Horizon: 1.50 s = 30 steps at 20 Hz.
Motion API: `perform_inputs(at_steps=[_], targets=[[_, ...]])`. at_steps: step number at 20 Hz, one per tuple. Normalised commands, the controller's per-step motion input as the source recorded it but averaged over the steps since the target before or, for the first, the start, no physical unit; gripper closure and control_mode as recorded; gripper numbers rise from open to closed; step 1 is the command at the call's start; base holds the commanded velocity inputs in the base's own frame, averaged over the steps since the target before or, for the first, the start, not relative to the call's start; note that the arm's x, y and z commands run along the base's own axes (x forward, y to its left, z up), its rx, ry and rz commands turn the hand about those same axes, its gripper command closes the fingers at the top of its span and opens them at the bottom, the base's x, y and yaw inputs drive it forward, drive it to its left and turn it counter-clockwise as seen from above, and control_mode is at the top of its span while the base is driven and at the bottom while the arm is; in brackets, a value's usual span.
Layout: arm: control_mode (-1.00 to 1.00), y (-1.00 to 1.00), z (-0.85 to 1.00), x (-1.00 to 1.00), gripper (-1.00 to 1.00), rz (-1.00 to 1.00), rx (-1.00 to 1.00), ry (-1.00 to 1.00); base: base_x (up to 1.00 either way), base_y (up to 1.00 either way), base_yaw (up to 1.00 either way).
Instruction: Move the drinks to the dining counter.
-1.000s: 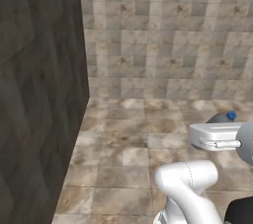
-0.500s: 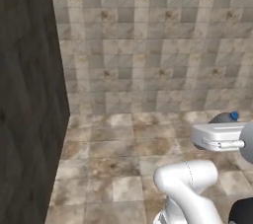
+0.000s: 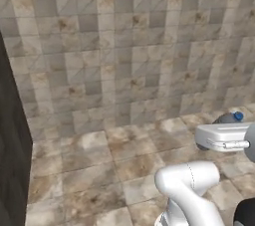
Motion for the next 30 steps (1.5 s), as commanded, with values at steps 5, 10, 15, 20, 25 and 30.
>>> perform_inputs(at_steps=[5, 10, 15, 20, 25, 30], targets=[[1.00, 0.00, 0.00, 0.00, 1.00, 0.00, 0.00, 0.00, 0.41, 0.07, -0.49], [1.00, 0.00, 0.00, 0.00, 1.00, 0.00, 0.00, 0.00, 0.26, 0.04, -0.51], [1.00, 0.00, 0.00, 0.00, 1.00, 0.00, 0.00, 0.00, 0.32, 0.11, -0.50], [1.00, 0.00, 0.00, 0.00, 1.00, 0.00, 0.00, 0.00, 0.34, 0.11, -0.50], [1.00, 0.00, 0.00, 0.00, 1.00, 0.00, 0.00, 0.00, 0.29, 0.09, -0.47], [1.00, 0.00, 0.00, 0.00, 1.00, 0.00, 0.00, 0.00, 0.22, 0.03, -0.45]])
